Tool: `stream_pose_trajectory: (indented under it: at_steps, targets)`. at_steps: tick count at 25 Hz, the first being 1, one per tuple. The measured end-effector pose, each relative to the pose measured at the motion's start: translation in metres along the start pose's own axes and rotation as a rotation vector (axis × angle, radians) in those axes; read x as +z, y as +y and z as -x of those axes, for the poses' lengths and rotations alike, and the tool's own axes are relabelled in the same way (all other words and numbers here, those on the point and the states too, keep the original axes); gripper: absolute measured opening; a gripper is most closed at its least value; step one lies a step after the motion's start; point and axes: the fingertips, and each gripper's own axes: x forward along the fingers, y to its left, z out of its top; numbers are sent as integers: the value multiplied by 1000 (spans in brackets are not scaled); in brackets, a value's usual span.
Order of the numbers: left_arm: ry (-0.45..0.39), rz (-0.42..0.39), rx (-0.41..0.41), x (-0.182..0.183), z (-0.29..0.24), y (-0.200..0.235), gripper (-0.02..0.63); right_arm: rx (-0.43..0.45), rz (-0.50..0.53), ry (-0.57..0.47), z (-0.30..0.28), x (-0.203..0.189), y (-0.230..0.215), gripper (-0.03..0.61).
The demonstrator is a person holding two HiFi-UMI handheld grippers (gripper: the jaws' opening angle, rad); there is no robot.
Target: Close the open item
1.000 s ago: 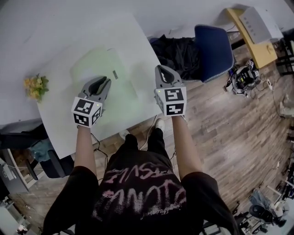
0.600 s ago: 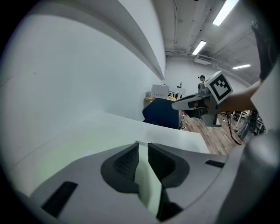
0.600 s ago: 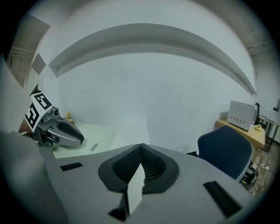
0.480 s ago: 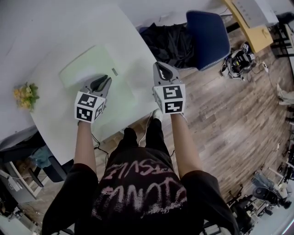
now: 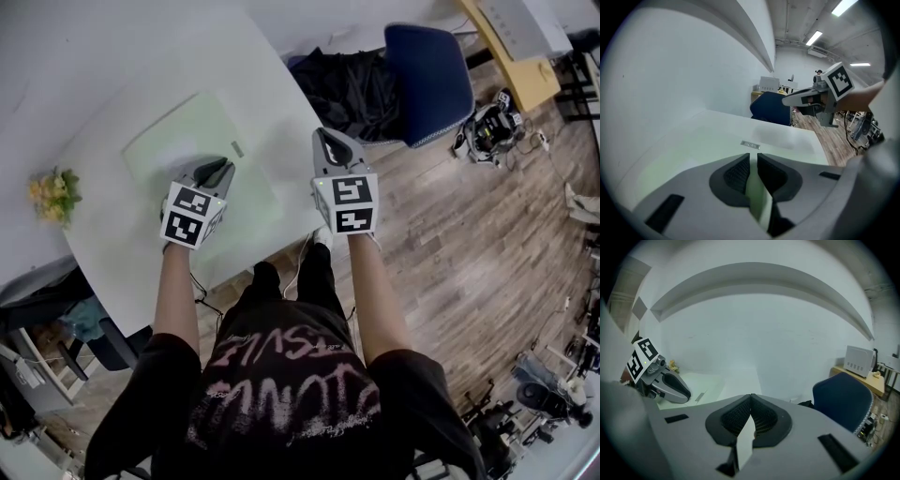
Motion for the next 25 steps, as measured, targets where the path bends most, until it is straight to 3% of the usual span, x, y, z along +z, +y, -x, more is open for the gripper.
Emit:
stream_pose_trajectory:
  at_steps: [12, 19, 25]
  targets:
    - [21, 24, -16, 3, 0, 1, 53, 13, 0, -1, 1, 2, 1, 11]
    - [-73, 77, 42, 16, 22, 11, 41, 38, 27, -26, 4, 17, 8, 11]
    - [-131, 126, 139, 10, 56, 23, 41, 93, 58, -48, 2, 31, 30, 11]
